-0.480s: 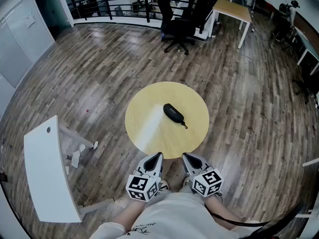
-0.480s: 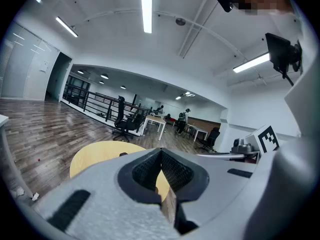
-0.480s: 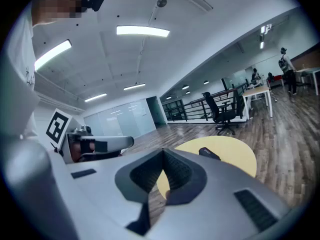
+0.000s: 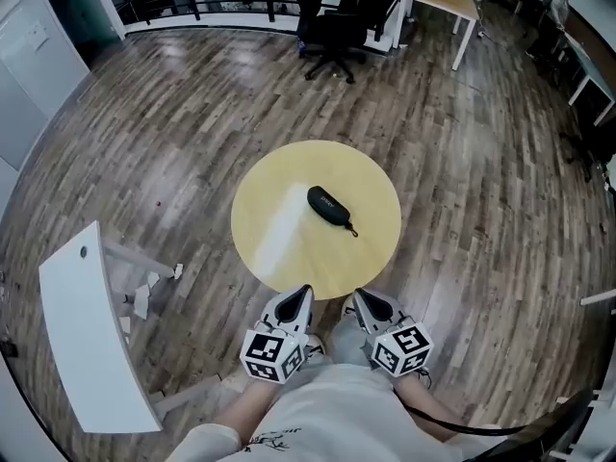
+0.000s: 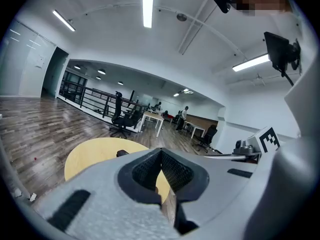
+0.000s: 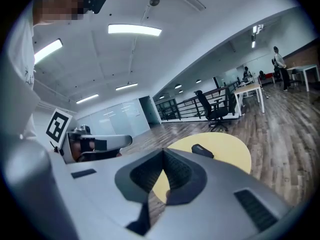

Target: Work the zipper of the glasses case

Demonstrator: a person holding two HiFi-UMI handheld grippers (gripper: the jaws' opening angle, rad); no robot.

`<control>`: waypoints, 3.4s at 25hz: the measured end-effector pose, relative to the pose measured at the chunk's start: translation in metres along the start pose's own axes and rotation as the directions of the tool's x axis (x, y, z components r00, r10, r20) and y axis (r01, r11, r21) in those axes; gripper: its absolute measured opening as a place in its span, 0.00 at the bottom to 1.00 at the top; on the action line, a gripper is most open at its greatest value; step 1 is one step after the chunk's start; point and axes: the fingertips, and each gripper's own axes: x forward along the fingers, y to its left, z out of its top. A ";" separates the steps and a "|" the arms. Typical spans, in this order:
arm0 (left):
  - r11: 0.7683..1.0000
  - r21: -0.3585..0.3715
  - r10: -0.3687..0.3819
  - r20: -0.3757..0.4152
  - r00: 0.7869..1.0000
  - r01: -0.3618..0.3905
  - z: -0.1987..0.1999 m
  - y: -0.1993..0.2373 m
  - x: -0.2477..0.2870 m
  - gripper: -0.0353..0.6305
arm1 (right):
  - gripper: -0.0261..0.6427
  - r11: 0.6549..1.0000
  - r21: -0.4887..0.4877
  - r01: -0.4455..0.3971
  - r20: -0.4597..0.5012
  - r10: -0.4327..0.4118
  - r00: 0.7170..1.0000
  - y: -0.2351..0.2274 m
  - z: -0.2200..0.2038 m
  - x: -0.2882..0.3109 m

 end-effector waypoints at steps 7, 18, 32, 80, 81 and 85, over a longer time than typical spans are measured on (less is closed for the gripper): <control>0.997 0.012 0.073 0.021 0.997 -0.074 0.031 0.023 0.055 0.06 | 0.04 0.997 -0.022 -0.074 0.000 0.074 0.997 -0.045 0.036 0.053; 0.987 0.012 0.159 0.026 0.987 -0.159 0.057 0.034 0.138 0.06 | 0.04 0.986 -0.066 -0.151 -0.020 0.150 0.988 -0.128 0.078 0.097; 0.995 0.062 0.086 -0.023 0.996 -0.084 0.073 0.069 0.171 0.06 | 0.04 0.997 -0.009 -0.076 -0.011 0.075 0.997 -0.139 0.076 0.123; 0.964 0.213 -0.017 -0.552 0.834 0.161 -0.125 0.181 0.344 0.06 | 0.11 0.628 -0.468 -0.622 -0.736 0.112 0.667 -0.262 -0.137 0.270; 0.963 0.216 -0.017 -0.554 0.832 0.163 -0.126 0.181 0.344 0.06 | 0.11 0.598 -0.469 -0.650 -0.750 0.118 0.650 -0.261 -0.138 0.270; 0.965 0.202 -0.029 -0.555 0.831 0.169 -0.124 0.179 0.343 0.06 | 0.11 0.543 -0.436 -0.718 -0.797 0.138 0.588 -0.257 -0.138 0.271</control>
